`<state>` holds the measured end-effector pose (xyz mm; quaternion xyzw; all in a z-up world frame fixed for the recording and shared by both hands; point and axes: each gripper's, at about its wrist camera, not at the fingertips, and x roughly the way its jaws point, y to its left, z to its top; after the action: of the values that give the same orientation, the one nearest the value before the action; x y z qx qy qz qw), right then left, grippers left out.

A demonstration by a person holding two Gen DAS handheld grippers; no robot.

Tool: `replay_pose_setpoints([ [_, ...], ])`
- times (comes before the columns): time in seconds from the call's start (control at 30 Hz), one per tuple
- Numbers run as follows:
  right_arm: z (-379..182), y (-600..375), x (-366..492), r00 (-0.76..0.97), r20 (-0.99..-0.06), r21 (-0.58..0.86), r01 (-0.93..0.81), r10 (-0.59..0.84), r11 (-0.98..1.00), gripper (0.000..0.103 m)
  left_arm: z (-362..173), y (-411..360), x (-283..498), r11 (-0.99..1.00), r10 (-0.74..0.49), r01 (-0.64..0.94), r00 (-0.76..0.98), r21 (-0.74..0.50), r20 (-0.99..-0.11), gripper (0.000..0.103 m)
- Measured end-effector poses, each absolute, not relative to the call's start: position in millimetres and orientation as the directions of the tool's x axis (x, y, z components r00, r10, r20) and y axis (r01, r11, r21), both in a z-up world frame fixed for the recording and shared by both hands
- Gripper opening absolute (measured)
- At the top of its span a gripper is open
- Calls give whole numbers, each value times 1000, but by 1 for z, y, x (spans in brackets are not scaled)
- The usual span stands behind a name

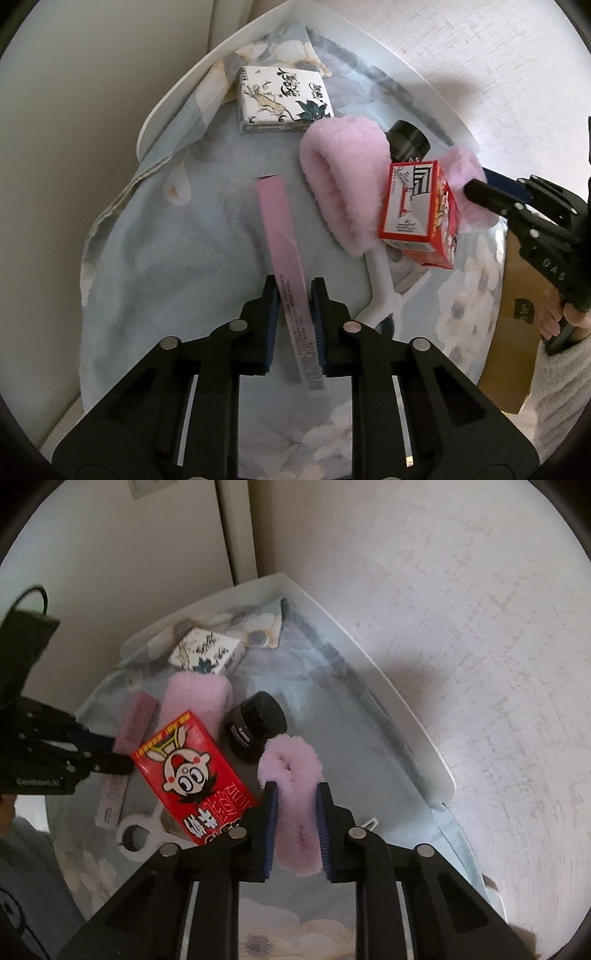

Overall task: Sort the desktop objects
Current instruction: 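Grasp the pink UNNY box with the left tool while the right tool grasps the pink headband, then carry the pink box and headband into the cardboard box and open both tools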

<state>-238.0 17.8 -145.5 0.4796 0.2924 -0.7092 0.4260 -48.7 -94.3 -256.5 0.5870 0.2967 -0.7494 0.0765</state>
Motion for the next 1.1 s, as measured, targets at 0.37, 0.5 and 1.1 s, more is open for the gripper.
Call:
replay_pose_setpoints([
  [0.37,-129,28,-234,-207,-898,62,814,-388,-577,18,-239,-116,-46,-830,223,424,-345,-363,-912,12],
  [0.5,-119,32,-229,-230,-879,88,783,-417,-615,18,-217,-123,-38,-841,212,403,-368,-361,-905,12],
  [1.1,-14,174,-152,-510,-729,188,492,-456,-850,18,-84,-22,-54,-967,137,104,-552,-231,-822,12],
])
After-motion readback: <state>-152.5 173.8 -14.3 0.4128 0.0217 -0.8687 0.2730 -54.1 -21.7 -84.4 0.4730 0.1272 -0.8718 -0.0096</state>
